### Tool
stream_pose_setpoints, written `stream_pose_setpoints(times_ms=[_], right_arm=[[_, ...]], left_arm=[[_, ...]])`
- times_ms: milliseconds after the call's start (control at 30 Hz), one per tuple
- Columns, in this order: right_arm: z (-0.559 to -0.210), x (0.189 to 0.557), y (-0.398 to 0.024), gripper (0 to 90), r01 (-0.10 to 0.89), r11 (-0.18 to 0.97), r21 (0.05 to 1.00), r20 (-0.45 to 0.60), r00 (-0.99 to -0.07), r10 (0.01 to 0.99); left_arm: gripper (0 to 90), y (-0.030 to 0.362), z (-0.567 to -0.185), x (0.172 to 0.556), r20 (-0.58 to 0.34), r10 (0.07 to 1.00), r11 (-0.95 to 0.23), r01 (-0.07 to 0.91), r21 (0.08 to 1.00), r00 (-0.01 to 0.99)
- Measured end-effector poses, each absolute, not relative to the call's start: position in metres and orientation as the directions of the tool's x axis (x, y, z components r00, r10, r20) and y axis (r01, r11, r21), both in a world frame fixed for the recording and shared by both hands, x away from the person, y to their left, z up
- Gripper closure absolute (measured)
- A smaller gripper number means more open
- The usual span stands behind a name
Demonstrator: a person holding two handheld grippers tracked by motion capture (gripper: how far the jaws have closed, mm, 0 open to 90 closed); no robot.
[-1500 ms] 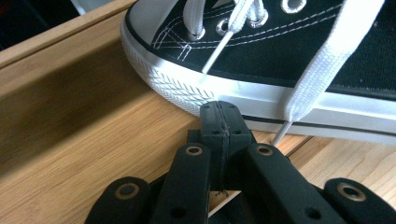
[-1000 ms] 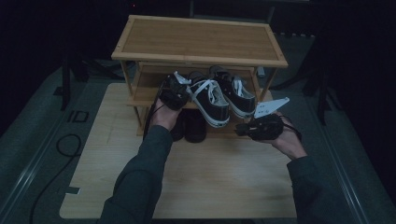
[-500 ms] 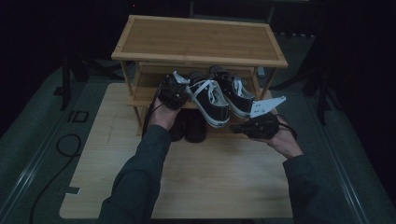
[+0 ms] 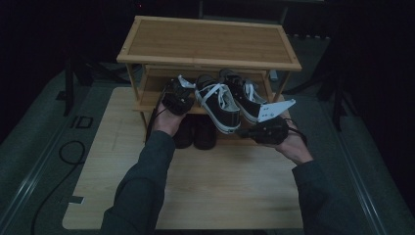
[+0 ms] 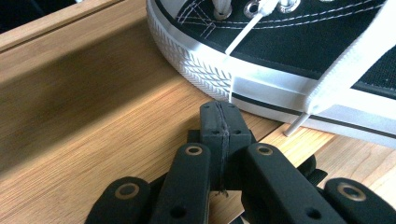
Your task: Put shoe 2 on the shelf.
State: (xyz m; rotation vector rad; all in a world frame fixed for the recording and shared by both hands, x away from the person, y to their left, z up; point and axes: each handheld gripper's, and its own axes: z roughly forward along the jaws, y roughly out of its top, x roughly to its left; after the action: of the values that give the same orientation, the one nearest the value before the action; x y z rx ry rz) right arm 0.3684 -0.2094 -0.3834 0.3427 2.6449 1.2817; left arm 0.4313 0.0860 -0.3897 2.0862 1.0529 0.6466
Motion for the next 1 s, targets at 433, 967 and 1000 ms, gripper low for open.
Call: stream_pose_setpoints(times_ms=[433,967,1000], right_arm=[[-0.384,0.368,-0.207,90.0,0.122,0.600,0.791,-0.065,-0.958,0.280],[-0.381,0.366,-0.203,90.0,0.095,0.582,0.808,-0.077,-0.962,0.263],[-0.381,0.366,-0.202,90.0,0.096,0.586,0.805,-0.077,-0.962,0.263]], left_arm=[[90.0,0.090,-0.392,0.427,0.105,0.817,-0.422,0.464,0.779,0.567],[90.0,0.097,-0.393,0.425,0.109,0.819,-0.417,0.455,0.786,0.563],[90.0,0.097,-0.394,0.425,0.105,0.822,-0.411,0.454,0.791,0.560]])
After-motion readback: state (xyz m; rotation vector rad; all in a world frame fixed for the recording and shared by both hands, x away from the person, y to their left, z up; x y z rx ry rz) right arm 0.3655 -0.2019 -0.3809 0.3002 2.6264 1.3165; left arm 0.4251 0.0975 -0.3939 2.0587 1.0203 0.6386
